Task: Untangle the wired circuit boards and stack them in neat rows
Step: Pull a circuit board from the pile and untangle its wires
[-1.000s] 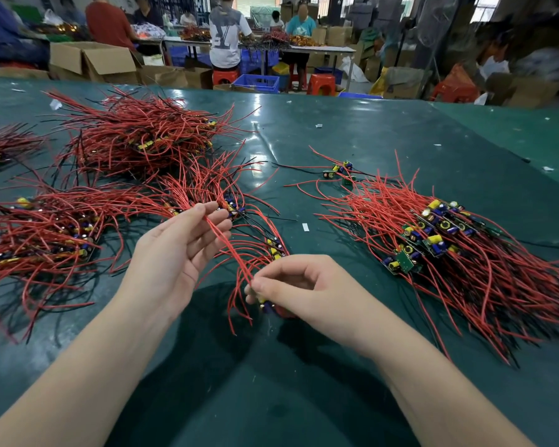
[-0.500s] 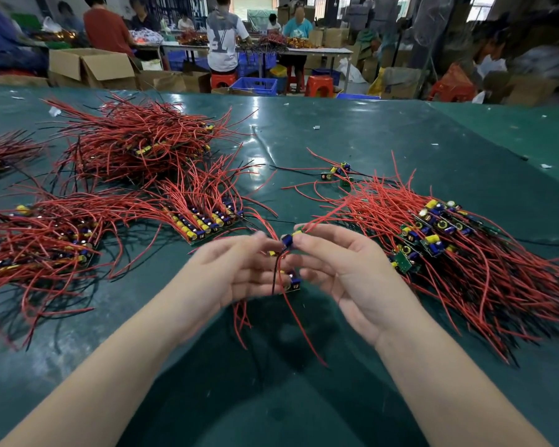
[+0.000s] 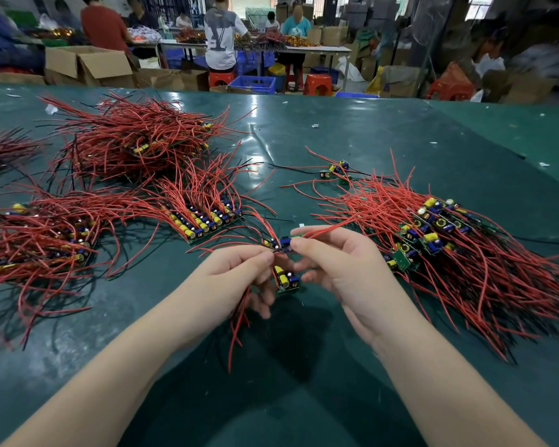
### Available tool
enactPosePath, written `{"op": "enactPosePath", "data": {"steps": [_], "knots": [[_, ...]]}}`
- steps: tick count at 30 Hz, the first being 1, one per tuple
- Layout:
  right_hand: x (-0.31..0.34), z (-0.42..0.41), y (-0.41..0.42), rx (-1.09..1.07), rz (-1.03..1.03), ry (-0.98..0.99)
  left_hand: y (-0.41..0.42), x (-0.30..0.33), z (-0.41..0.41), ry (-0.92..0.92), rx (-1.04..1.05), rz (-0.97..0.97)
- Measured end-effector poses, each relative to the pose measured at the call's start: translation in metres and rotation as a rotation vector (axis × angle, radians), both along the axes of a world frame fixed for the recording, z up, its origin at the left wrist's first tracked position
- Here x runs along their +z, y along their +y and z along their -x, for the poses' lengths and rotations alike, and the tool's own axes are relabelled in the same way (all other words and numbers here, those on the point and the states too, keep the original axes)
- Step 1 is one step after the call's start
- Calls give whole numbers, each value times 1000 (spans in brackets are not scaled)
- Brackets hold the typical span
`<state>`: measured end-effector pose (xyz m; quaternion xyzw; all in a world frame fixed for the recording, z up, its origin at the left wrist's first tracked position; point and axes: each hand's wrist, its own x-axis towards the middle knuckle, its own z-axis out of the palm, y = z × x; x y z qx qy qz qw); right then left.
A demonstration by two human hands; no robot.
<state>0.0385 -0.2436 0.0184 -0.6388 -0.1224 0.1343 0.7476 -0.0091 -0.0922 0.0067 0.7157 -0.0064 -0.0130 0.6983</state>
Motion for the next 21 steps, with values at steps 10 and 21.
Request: {"op": "enactPosePath", "data": {"steps": [10, 21], "knots": [[1, -3, -2, 25, -54, -9, 9, -3, -3, -3, 106, 154], [1, -2, -7, 118, -1, -43, 17, -1, -2, -100, 101, -129]]}}
